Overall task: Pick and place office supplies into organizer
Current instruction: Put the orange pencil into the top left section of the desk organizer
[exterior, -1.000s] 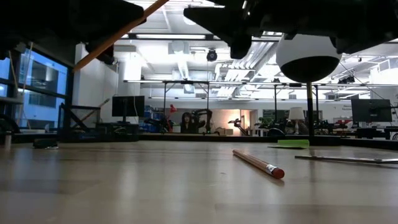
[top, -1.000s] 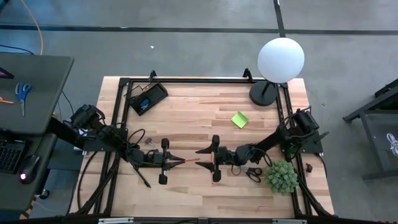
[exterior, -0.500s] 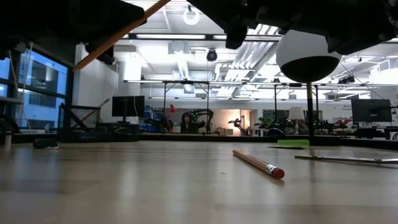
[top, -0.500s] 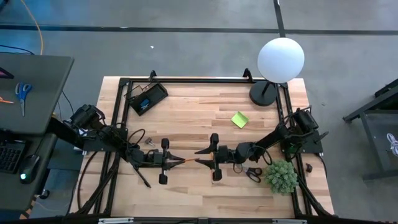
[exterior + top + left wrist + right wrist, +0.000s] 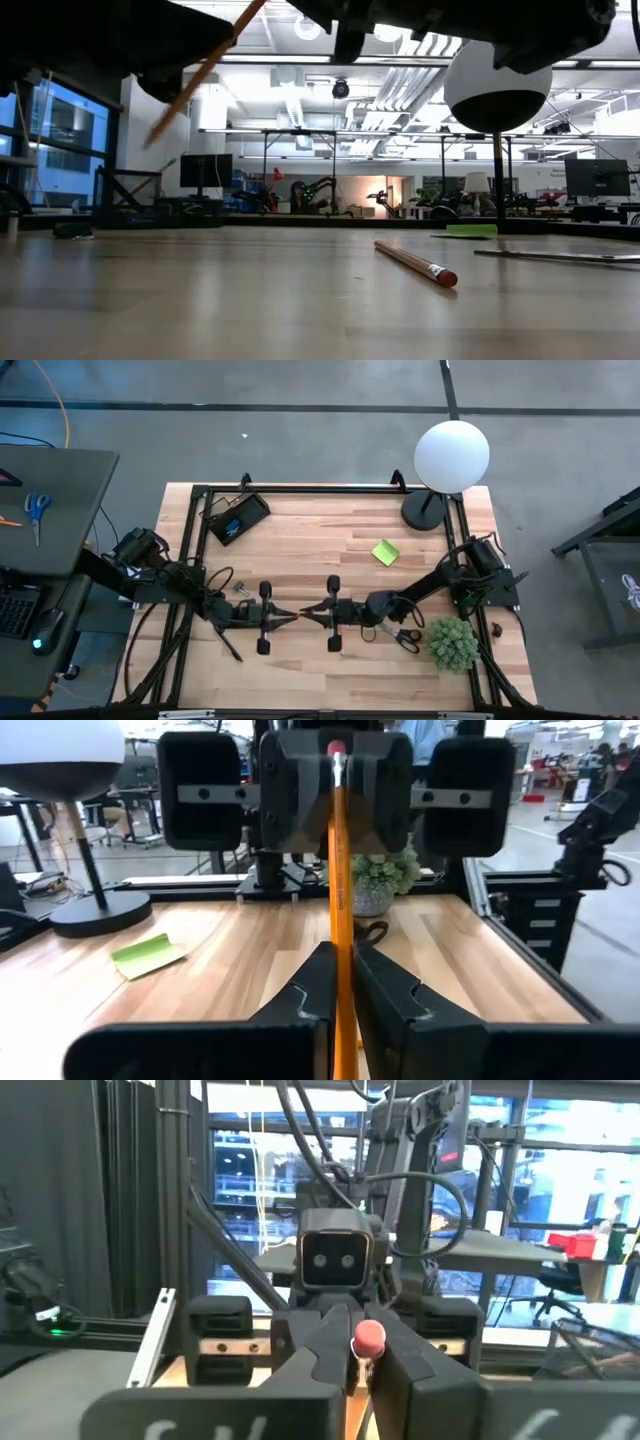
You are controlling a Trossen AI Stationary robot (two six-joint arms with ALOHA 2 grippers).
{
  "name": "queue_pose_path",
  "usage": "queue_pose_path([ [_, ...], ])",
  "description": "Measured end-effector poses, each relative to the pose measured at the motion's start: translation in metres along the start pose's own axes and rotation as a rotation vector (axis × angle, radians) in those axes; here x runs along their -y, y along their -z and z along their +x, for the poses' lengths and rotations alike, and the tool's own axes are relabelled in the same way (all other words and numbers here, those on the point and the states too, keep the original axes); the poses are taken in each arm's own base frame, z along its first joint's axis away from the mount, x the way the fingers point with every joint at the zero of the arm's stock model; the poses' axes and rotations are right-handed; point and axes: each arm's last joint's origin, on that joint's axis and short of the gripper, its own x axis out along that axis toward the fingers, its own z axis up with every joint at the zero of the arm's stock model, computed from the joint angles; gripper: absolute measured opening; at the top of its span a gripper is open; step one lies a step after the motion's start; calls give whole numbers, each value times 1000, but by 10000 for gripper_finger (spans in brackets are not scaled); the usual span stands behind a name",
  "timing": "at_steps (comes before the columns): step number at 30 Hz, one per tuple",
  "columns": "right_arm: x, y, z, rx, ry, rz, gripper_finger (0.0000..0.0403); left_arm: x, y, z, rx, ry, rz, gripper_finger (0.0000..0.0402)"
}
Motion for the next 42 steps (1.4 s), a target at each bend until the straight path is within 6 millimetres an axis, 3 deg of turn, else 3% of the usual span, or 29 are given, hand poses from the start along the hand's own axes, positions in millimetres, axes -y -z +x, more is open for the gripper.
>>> queue_pose_path([
  [13,13,1,21,-135,-1,-39,8,-2,6,0,-52,-74,9,14],
  [20,9,-2,33,-232,-52,-54,6,-1,13,-1,-110,-40,-40,17],
  [34,9,-5,45,-343,-67,-53,5,-1,3,-1,-76,-20,-110,177],
  [42,9,-9,46,-302,-86,-33,10,-3,1,-2,-74,-76,-105,177],
])
